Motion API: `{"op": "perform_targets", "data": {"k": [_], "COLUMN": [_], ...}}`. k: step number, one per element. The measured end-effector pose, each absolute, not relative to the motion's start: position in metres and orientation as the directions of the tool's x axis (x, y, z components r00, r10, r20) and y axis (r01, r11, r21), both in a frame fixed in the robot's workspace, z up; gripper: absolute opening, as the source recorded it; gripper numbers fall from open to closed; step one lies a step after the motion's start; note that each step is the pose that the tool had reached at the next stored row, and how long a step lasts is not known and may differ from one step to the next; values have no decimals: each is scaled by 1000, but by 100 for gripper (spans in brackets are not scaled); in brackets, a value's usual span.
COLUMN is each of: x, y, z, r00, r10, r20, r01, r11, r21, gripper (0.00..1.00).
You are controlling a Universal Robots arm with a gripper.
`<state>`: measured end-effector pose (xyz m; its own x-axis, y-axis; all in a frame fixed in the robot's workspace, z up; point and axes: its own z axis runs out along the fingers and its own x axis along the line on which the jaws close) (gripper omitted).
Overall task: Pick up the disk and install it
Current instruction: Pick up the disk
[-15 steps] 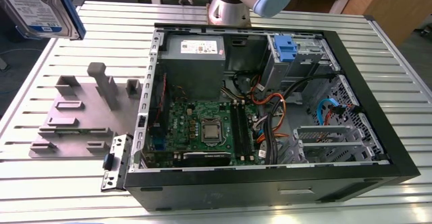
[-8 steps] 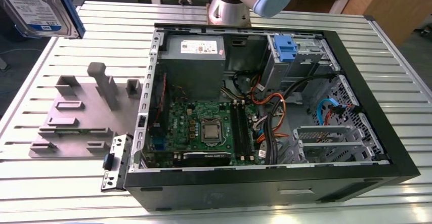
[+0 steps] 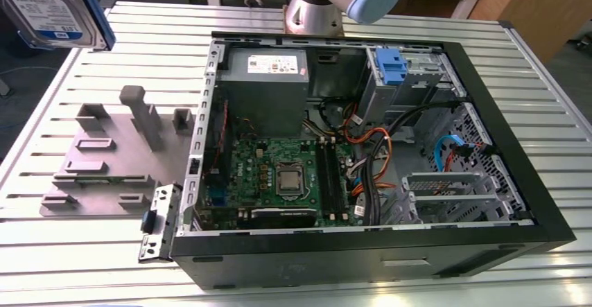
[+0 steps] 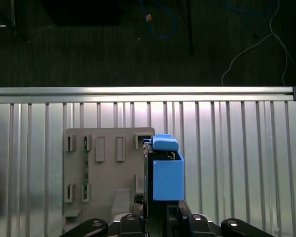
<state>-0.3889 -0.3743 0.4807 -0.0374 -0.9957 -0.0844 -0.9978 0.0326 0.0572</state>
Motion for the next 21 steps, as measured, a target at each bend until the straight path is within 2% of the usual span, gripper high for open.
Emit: {"op": "perform_targets", "data": {"k": [21], "x": [-388], "y": [-374], "z": [491], "r00": [-37], "r10": [-996], "r20": [-84], "r01": [-998], "r11": [33], "r21": [57], "gripper": [35]}}
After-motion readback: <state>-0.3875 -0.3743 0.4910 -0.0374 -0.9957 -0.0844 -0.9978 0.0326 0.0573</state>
